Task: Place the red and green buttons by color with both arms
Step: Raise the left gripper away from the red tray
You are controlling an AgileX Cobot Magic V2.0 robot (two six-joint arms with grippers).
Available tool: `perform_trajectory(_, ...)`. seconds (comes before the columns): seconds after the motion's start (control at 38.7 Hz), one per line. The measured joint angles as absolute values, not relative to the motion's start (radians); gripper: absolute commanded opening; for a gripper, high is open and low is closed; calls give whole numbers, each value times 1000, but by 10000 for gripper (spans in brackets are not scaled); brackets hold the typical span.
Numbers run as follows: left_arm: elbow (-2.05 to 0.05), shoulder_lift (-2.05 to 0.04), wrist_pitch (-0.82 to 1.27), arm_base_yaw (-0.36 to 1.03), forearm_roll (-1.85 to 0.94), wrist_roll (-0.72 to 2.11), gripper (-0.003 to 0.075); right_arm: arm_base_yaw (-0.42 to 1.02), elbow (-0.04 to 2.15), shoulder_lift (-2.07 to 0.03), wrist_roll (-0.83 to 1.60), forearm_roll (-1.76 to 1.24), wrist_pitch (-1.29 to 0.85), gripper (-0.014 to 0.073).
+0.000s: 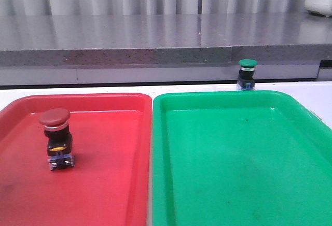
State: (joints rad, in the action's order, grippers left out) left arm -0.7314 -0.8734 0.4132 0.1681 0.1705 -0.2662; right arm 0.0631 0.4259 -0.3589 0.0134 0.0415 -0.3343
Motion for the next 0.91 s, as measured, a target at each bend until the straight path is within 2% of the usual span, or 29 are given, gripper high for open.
perform_trajectory(0.28,-441,-398,379,161,154,-266,-20,63,426,-359,13,42,-334,601)
perform_trajectory(0.52,-340,-89,379,161,136,-266,-20,63,426,-359,13,42,-334,601)
perform_trajectory(0.62,-327,-26,379,161,127,-268,-20,63,426,-359,13,42,-334,601)
perform_trajectory(0.91,-323,-12,379,161,127,-268,-20,63,426,-359,13,42,-334,601)
